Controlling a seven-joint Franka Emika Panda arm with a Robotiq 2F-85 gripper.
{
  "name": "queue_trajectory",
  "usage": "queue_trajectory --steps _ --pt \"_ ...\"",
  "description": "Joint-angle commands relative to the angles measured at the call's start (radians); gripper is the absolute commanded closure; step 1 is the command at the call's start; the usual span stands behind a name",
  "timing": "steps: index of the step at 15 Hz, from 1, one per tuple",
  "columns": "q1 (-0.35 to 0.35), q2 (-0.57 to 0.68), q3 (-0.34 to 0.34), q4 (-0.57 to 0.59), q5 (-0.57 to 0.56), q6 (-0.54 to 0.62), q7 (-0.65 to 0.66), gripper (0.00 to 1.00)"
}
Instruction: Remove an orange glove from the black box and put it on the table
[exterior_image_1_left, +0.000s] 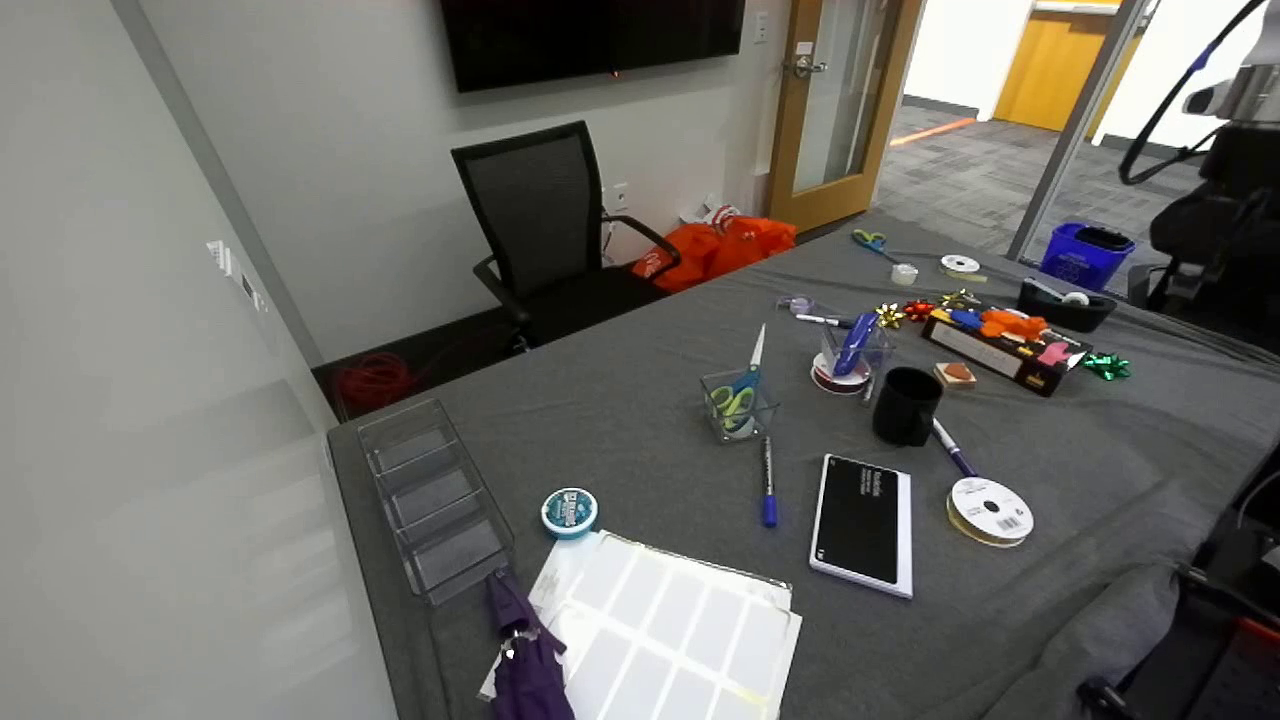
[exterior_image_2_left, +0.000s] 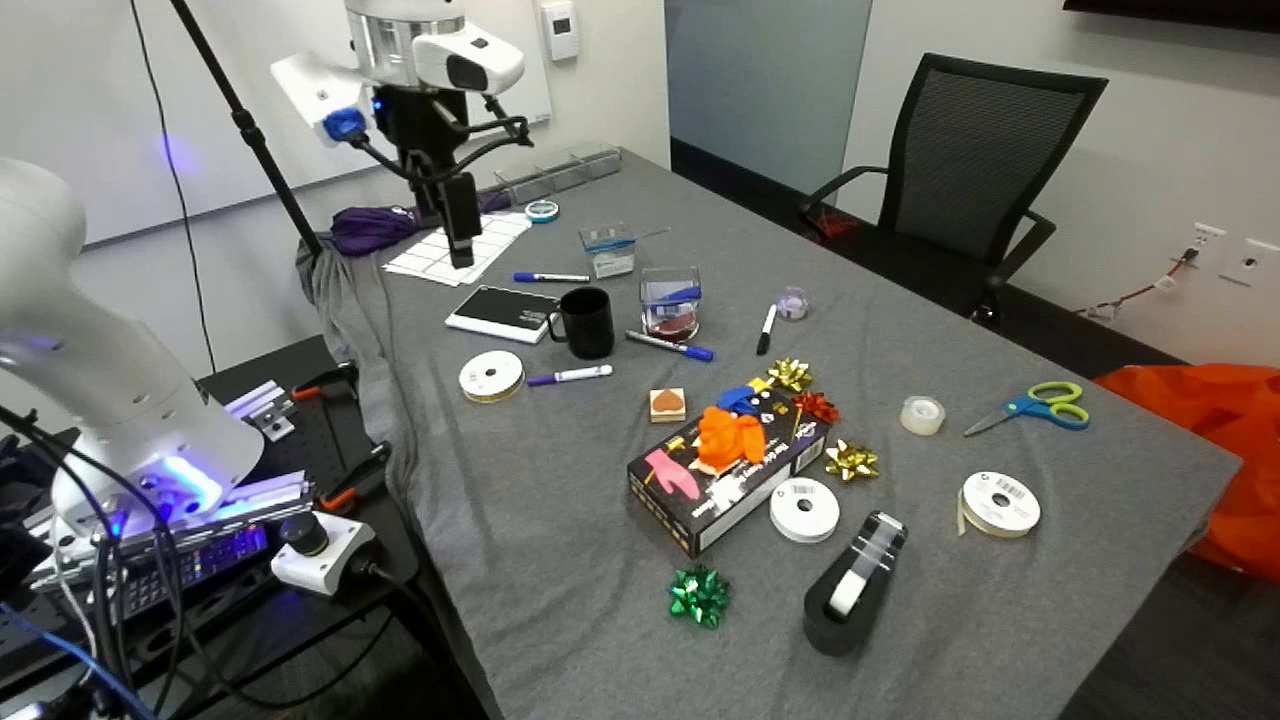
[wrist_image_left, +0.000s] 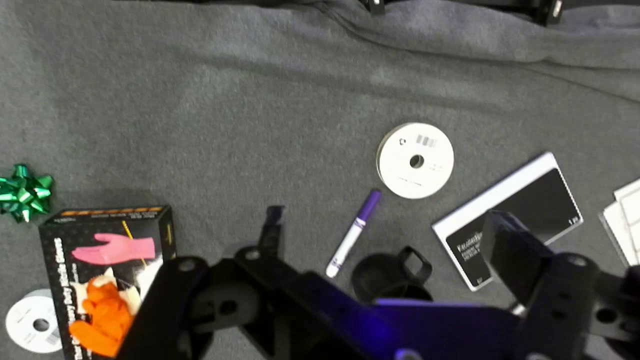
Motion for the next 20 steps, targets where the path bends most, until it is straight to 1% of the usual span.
queue_trajectory --steps 1,5,8,10,13,14,15,17,20 --pt "0.014 0.180 -0.037 0.174 0.138 0.042 -0.099 0.00" --pt "-0.013 0.330 -0.024 0.276 0.240 0.181 -0.180 0.00" --pt "-0.043 0.440 -0.002 0.343 0.280 0.309 -0.205 0.00" --pt "-0.068 0.500 0.014 0.382 0.293 0.375 -0.210 0.00" --pt "-0.118 0.578 0.039 0.445 0.301 0.416 -0.228 0.00" --pt "-0.131 0.585 0.049 0.456 0.291 0.411 -0.230 0.00" --pt "-0.121 0.541 0.055 0.410 0.259 0.400 -0.180 0.00" --pt "-0.140 0.569 0.064 0.436 0.258 0.403 -0.188 0.00" --pt "-0.143 0.573 0.068 0.445 0.258 0.403 -0.189 0.00"
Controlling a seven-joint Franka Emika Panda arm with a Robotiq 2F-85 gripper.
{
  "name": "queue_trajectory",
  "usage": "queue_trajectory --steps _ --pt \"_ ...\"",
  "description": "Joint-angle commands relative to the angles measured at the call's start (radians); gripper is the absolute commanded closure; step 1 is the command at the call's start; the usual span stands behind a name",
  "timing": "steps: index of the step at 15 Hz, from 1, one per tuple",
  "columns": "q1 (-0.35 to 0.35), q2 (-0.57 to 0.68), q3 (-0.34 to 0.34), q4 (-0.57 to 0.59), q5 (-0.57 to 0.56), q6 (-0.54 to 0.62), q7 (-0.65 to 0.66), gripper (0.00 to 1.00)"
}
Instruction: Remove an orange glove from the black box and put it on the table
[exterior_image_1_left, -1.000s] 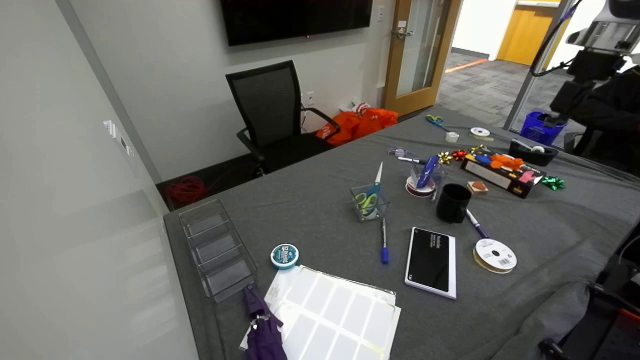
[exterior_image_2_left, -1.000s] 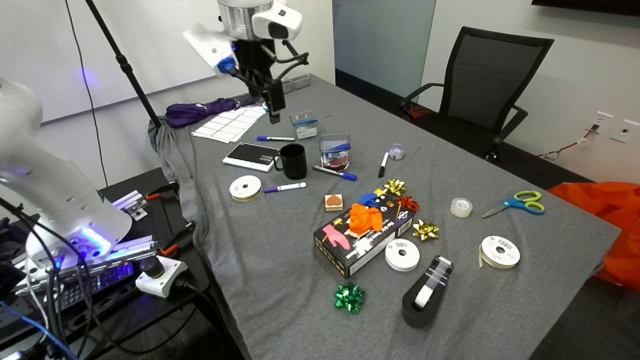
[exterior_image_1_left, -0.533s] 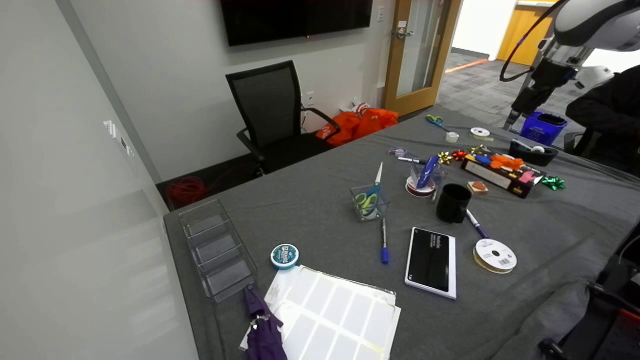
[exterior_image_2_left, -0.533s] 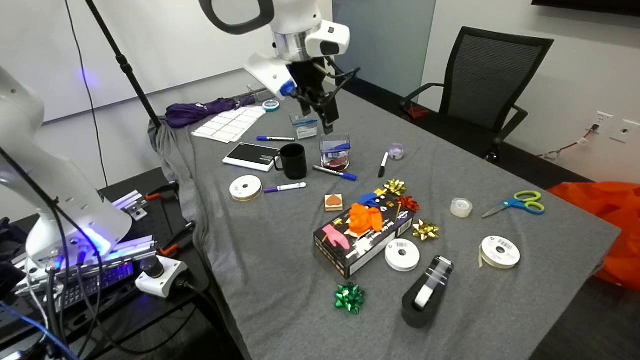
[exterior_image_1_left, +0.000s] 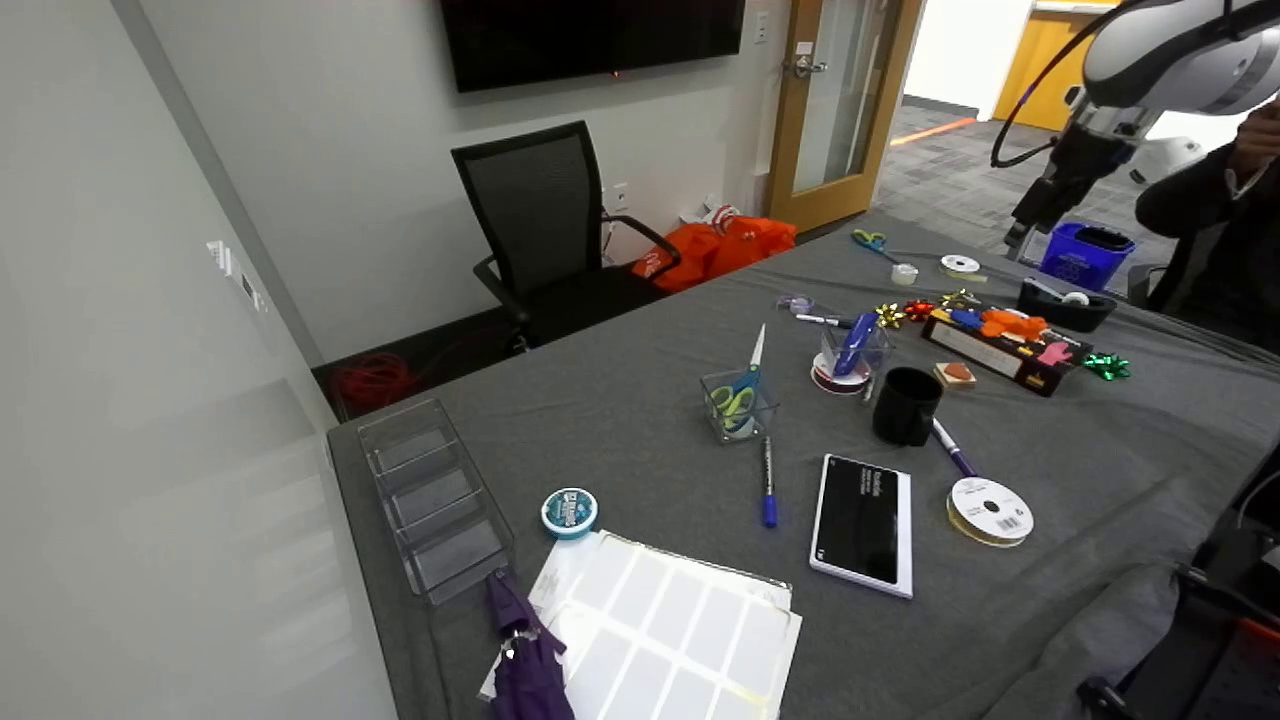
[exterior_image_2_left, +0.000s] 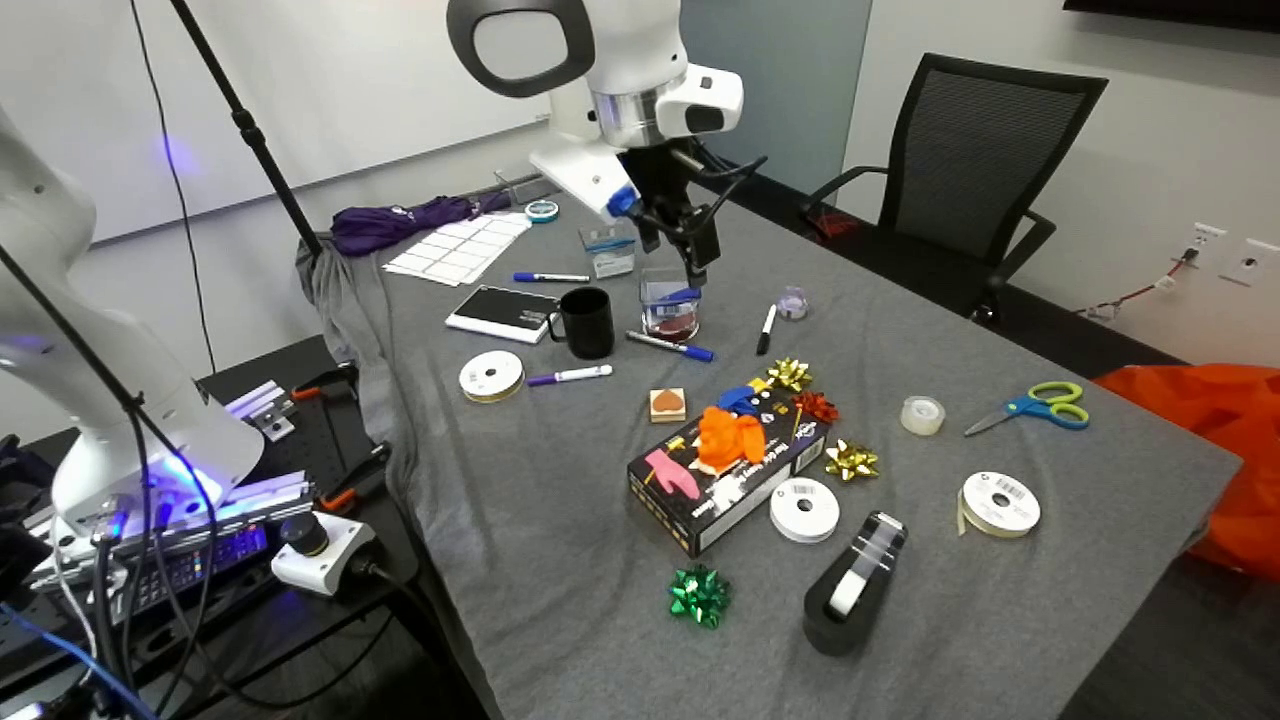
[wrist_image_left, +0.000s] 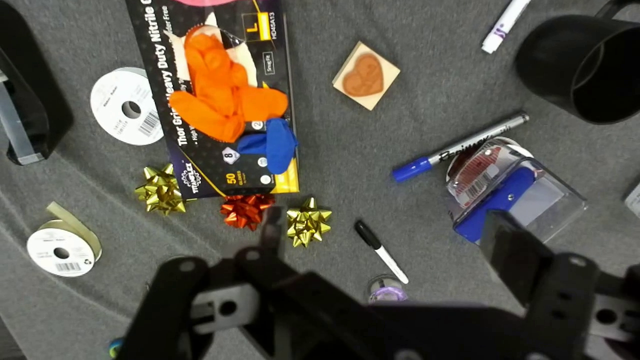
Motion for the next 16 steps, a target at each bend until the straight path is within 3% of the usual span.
queue_trajectory --steps 1,16 --pt "-0.037 -0.003 0.040 0.003 -0.015 -0.001 0.010 0.00" --pt "-0.154 0.323 0.090 0.210 -0.076 0.000 0.018 0.00"
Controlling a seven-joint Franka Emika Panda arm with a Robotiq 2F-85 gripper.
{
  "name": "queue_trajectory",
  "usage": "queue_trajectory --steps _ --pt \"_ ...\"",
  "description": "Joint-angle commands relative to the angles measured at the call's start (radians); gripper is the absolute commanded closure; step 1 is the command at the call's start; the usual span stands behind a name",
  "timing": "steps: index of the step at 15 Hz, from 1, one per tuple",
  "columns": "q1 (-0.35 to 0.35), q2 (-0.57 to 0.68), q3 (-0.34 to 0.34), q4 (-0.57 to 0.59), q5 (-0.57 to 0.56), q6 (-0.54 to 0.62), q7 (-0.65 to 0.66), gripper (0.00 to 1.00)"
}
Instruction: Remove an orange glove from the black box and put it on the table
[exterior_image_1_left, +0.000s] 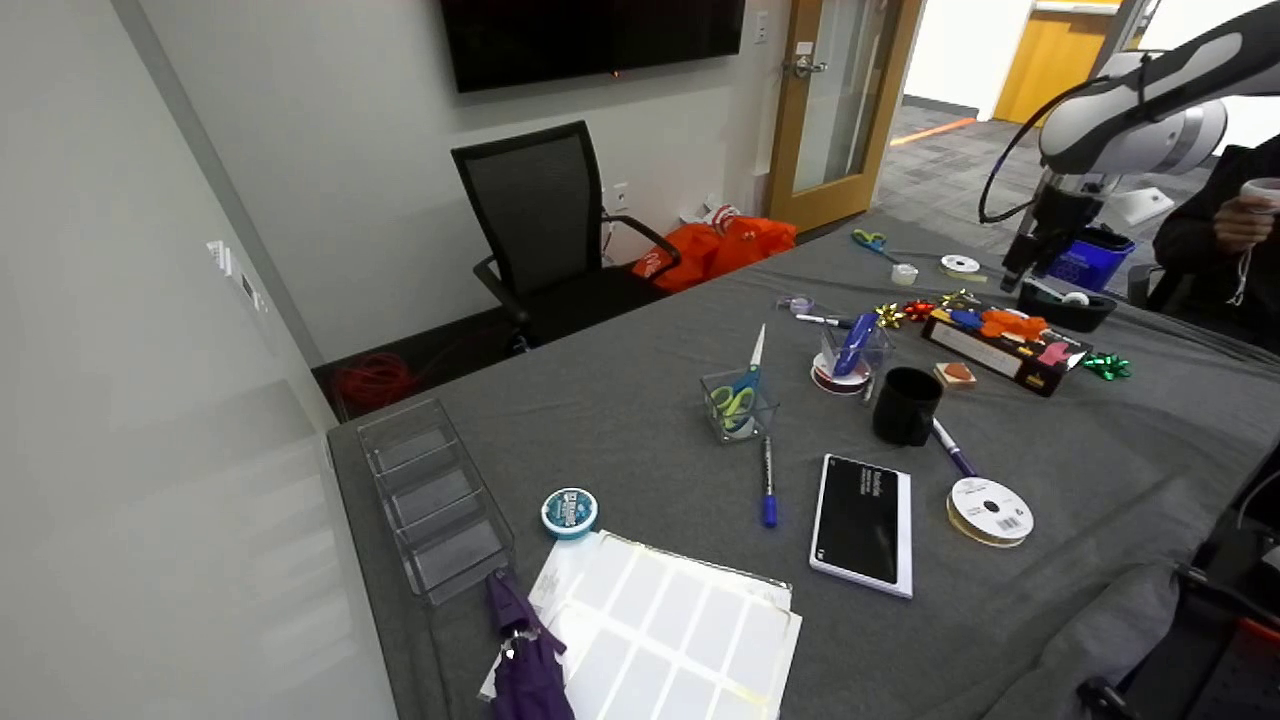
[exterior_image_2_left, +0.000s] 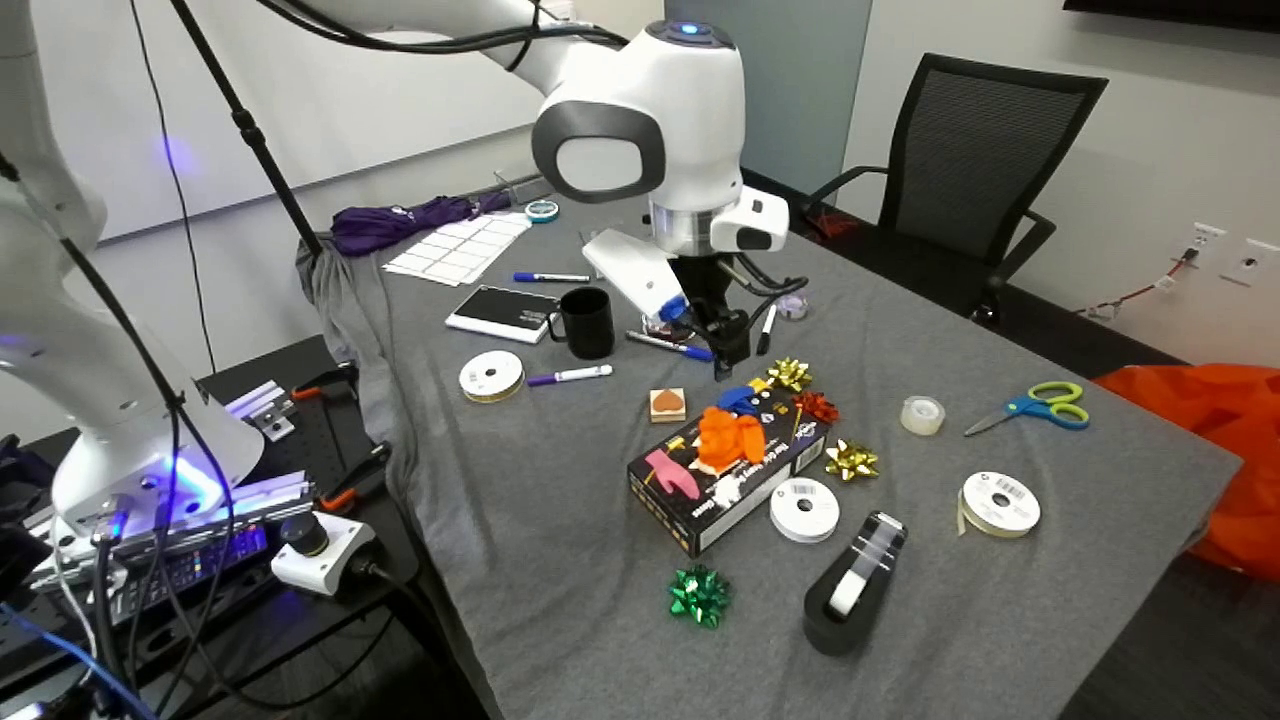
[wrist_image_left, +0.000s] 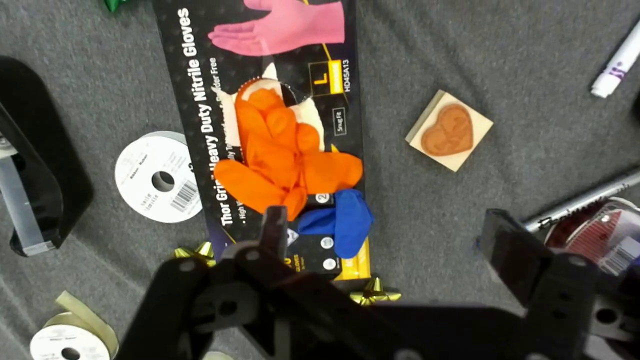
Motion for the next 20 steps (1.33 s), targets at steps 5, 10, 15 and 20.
queue_trajectory --steps 5,10,15,20 --pt "-0.051 0.134 0.049 0.104 -0.078 0.016 0.017 0.00" --pt "-0.052 0.165 0.038 0.130 -0.158 0.044 0.052 0.00" --pt "-0.053 0.194 0.029 0.150 -0.233 0.030 0.086 0.00" --pt "-0.069 0.224 0.045 0.162 -0.236 0.031 0.087 0.29"
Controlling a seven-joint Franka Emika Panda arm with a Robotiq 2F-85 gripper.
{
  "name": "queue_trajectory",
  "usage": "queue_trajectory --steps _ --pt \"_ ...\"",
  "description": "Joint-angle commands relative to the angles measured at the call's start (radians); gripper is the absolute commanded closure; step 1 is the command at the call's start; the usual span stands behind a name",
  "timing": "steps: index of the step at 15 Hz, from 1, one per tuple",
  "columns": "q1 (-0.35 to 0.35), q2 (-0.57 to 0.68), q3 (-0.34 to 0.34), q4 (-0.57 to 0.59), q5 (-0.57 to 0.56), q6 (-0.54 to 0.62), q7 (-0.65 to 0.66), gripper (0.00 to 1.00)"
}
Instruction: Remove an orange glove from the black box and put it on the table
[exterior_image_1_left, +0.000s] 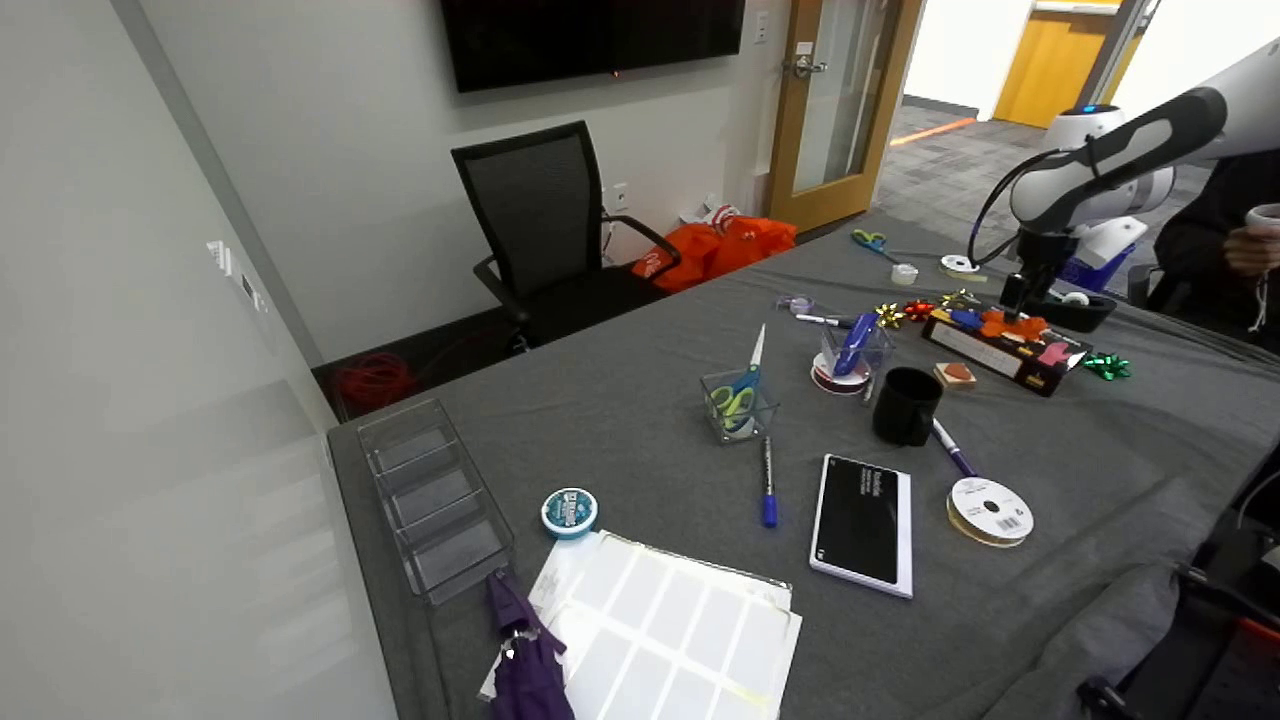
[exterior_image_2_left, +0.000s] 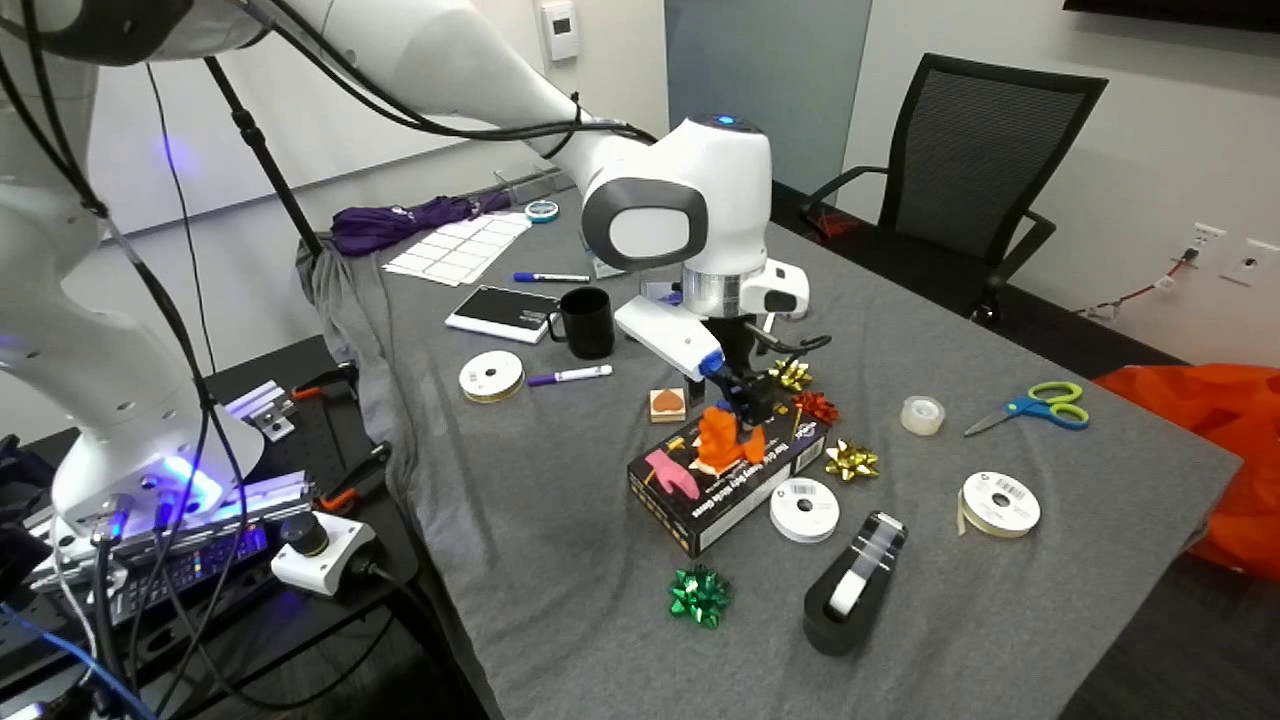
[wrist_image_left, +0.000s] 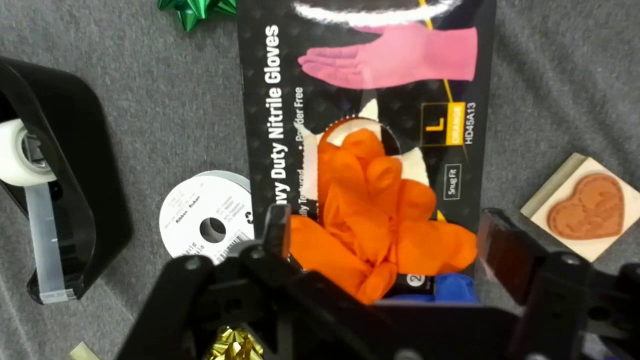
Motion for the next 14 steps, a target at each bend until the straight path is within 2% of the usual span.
queue_trajectory --steps 1,10,11,14 --pt "-0.028 0.037 0.024 0.035 -0.016 0.001 0.006 0.29" --pt "-0.041 0.040 0.031 0.045 -0.014 -0.006 -0.011 0.94" --pt "-0.042 0.035 0.030 0.044 -0.016 -0.008 -0.015 0.98" --pt "-0.050 0.014 0.034 0.035 -0.016 -0.014 -0.037 1.00"
